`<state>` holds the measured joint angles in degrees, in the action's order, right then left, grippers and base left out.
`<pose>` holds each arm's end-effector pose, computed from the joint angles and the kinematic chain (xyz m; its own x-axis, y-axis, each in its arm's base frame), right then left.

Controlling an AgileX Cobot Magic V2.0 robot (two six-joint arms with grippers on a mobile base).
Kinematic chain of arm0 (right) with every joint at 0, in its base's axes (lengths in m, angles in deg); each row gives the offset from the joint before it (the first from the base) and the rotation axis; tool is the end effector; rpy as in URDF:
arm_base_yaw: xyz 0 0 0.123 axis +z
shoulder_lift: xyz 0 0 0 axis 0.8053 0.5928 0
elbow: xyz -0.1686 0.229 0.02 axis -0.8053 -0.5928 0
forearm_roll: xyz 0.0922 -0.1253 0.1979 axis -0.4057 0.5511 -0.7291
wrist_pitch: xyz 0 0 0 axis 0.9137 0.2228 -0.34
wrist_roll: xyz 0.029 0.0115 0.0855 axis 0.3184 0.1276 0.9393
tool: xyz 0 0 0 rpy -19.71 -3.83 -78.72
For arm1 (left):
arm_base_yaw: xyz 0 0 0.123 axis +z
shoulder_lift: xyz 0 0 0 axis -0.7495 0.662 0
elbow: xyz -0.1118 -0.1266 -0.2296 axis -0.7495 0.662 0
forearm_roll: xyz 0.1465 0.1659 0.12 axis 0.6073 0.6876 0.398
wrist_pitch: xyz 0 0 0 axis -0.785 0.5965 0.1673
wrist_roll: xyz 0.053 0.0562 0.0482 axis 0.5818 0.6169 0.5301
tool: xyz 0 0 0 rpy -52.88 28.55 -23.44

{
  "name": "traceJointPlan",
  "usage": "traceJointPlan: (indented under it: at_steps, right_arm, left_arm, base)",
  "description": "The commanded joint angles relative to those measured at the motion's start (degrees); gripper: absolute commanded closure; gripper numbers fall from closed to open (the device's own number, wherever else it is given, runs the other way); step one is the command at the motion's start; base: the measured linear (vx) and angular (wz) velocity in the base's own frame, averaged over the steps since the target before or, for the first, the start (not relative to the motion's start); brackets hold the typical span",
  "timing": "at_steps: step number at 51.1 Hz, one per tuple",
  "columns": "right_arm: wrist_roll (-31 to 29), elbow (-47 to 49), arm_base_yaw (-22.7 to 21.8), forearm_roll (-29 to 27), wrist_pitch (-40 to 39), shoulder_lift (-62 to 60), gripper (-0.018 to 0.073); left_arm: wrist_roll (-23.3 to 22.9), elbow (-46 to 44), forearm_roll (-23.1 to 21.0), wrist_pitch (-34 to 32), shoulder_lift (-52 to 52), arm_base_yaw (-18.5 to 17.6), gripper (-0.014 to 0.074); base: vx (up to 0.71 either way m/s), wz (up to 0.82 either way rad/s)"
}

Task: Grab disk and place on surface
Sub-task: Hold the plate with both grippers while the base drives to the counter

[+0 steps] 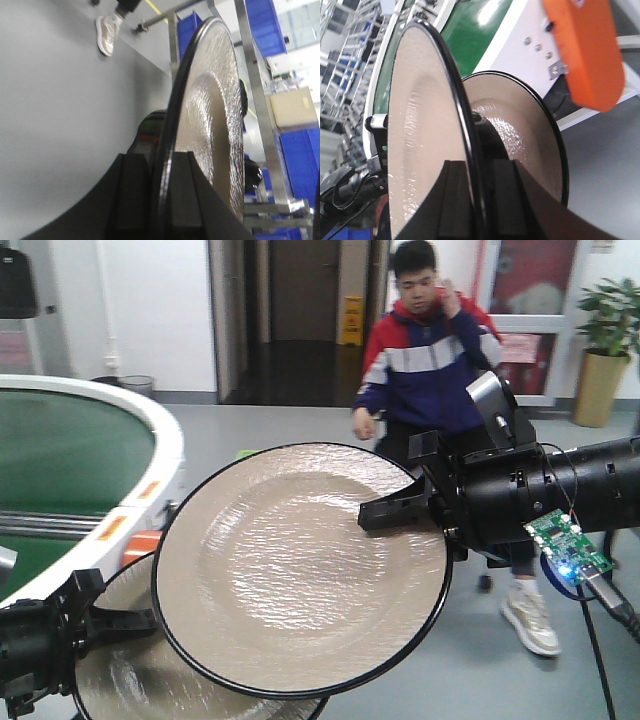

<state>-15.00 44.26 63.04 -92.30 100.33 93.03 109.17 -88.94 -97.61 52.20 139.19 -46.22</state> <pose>0.3170 0.1222 0.3819 -0.8611 0.1553 -0.4841 -0.3374 0.5378 0.7726 0.2714 -0.0516 0.2812 -0.7488 -0.5347 -0.3917 0.0675 0.5264 -0.8475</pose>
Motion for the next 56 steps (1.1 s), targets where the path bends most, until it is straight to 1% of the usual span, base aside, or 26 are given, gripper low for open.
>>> traceJointPlan:
  at_steps: [1,28,56]
  right_arm:
    - [-0.2,2.3,-0.2,-6.7,-1.8,-3.1,0.0567]
    - [-0.2,2.3,-0.2,-6.7,-1.8,-3.1,0.0567]
    - [-0.2,2.3,-0.2,-6.7,-1.8,-3.1,0.0567]
  left_arm:
    - [-0.9,-1.8,-5.7,2.8,-2.1,-0.1,0.0595]
    - [-0.9,-1.8,-5.7,2.8,-2.1,-0.1,0.0595]
    - [-0.9,-1.8,-5.7,2.8,-2.1,-0.1,0.0595]
  base:
    - [0.08,-0.51]
    - [0.16,-0.40]
    - [0.28,-0.28]
